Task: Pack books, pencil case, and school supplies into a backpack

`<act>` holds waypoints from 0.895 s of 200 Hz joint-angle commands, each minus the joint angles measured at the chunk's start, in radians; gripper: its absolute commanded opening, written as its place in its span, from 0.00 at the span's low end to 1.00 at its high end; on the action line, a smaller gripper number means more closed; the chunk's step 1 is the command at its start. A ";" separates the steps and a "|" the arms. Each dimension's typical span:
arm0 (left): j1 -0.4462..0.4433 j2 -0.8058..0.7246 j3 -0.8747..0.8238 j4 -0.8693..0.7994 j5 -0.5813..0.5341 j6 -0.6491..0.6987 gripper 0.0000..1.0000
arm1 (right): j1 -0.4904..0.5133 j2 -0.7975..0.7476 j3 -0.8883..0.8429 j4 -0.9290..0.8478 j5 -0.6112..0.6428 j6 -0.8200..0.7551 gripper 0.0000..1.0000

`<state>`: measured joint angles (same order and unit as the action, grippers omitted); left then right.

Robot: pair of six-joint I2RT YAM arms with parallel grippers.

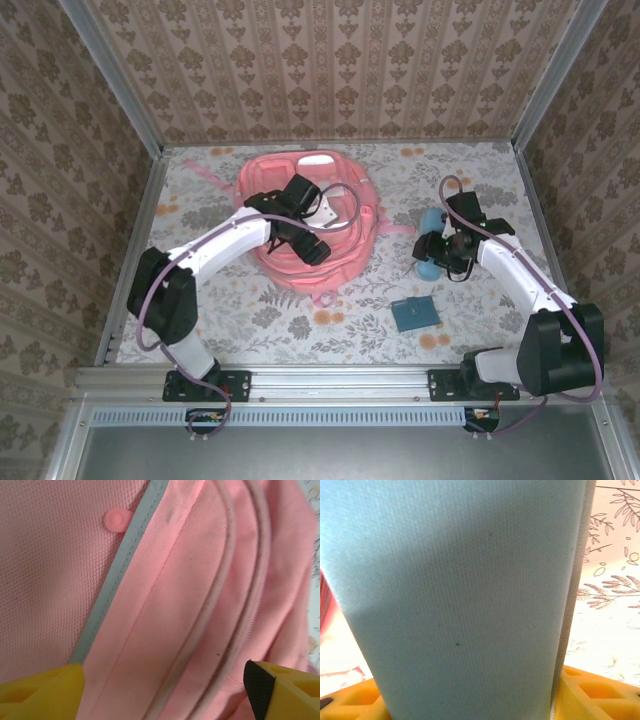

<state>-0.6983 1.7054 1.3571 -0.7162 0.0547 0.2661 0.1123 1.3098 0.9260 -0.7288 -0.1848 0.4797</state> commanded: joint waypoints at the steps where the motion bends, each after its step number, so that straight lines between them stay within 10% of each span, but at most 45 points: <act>1: 0.013 0.062 0.053 -0.081 -0.035 0.100 0.86 | 0.022 -0.035 -0.008 0.028 -0.018 0.038 0.62; 24: 0.016 0.114 0.080 -0.074 -0.079 0.108 0.85 | 0.040 -0.041 0.000 0.042 -0.025 0.052 0.62; 106: 0.037 0.038 0.134 -0.002 -0.091 0.105 0.27 | 0.094 -0.064 0.021 0.072 -0.066 0.077 0.61; 179: 0.025 -0.237 0.023 0.279 -0.081 -0.012 0.06 | 0.237 -0.063 0.061 0.048 -0.102 0.054 0.63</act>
<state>-0.6704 1.5967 1.4132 -0.6170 -0.0319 0.3340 0.2943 1.2648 0.9478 -0.6796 -0.2562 0.5301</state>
